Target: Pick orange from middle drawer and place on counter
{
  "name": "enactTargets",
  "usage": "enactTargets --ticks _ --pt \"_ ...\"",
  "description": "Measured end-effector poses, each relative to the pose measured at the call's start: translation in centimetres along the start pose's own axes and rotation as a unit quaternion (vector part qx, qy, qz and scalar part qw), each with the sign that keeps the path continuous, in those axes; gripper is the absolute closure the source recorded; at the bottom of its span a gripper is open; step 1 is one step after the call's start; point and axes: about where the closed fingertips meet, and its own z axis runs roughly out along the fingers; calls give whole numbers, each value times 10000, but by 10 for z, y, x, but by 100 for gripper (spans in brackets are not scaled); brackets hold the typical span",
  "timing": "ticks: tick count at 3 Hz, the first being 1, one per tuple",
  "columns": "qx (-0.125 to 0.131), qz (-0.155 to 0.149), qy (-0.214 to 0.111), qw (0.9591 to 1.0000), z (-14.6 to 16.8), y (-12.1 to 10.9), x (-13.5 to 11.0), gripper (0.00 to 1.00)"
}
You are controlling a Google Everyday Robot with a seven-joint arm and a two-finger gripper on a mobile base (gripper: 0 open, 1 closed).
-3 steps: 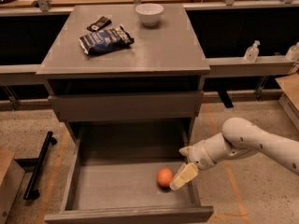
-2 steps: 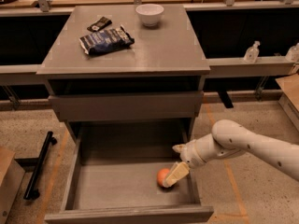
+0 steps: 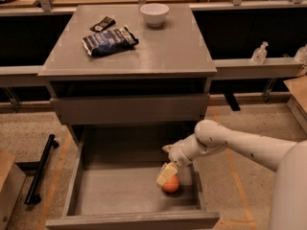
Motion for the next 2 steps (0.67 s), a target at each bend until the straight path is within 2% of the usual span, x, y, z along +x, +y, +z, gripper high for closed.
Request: enactTargets --ticks 2 --pt "113 197 385 9990 53 -34 23 0"
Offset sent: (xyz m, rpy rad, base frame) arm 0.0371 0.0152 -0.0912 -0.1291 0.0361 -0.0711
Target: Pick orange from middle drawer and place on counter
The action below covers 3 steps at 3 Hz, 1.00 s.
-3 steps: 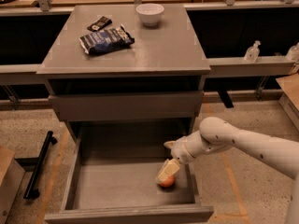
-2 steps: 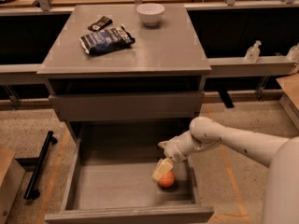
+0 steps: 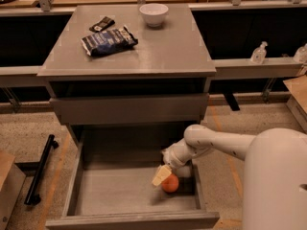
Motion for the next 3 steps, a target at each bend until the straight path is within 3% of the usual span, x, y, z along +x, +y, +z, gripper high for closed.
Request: enactTargets --ticks 1,3 --pt "126 136 167 9997 8 -7 12 0" --pt "352 523 290 9976 -4 -5 44 0"
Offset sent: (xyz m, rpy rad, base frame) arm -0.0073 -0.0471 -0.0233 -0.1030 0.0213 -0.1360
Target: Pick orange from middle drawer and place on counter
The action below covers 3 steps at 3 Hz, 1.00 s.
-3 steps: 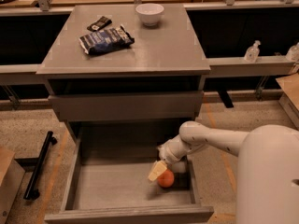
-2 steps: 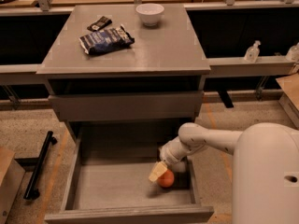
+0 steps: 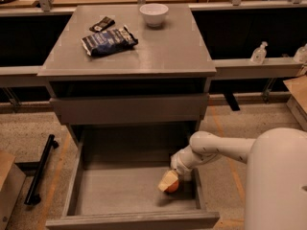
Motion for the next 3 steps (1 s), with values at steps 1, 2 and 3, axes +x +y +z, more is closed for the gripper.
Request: enactTargets --ticks 1,2,3 --pt "2 133 7 9999 -1 3 10 0" --pt "-36 223 0 9997 0 6 15 18" --pt "-59 299 -11 9995 1 8 18 41"
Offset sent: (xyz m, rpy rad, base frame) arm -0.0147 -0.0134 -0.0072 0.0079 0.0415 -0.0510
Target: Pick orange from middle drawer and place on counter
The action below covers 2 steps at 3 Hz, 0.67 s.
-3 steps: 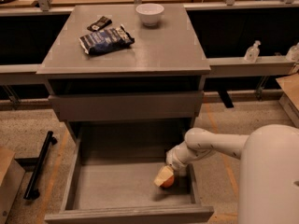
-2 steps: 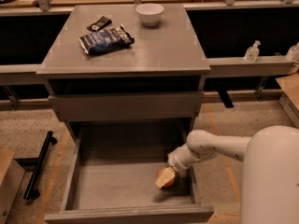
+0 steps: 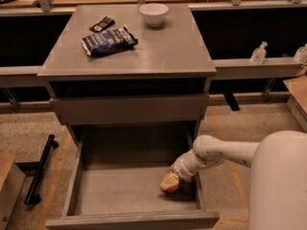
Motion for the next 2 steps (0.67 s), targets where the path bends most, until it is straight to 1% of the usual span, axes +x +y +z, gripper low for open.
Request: enactTargets --ticks 1,2 --pt "-2 59 -17 10000 -2 2 3 65" --pt "-23 104 -144 9998 -9 5 -2 88"
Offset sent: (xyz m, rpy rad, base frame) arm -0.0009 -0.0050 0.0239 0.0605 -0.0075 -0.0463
